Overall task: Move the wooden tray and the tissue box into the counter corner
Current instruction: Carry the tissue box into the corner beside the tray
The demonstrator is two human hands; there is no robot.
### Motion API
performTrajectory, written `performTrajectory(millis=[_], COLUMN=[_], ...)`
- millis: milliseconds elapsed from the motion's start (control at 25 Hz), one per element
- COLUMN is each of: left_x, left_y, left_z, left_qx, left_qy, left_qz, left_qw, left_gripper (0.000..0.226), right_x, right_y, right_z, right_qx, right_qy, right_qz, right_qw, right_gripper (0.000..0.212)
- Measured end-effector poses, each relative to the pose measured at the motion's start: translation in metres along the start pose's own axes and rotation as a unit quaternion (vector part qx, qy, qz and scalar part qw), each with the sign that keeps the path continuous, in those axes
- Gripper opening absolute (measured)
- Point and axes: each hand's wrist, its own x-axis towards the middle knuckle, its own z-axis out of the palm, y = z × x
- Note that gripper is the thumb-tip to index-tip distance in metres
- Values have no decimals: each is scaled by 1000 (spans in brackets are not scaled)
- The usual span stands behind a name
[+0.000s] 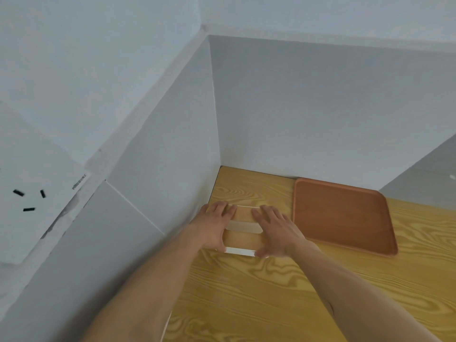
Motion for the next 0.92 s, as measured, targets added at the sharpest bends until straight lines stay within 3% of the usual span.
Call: performTrajectory(millis=[400, 600, 760, 920], left_x=[2, -12, -41, -69], left_y=[-6, 1, 24, 52], left_z=[15, 28, 57, 83], left_qx=[-29, -72, -120, -86], left_qy=[-2, 4, 71, 113], left_qz=[-2, -35, -89, -74], left_qw=[1000, 997, 986, 987], left_gripper=[130, 121, 106, 87], right_x=[9, 3, -23, -65], right_y=[1, -2, -13, -25], right_z=[17, 19, 26, 55], right_qx=[-2, -1, 1, 1], right_qy=[6, -5, 34, 80], right_qz=[-15, -8, -19, -32], right_qw=[1000, 1000, 999, 996], right_gripper=[126, 124, 111, 85])
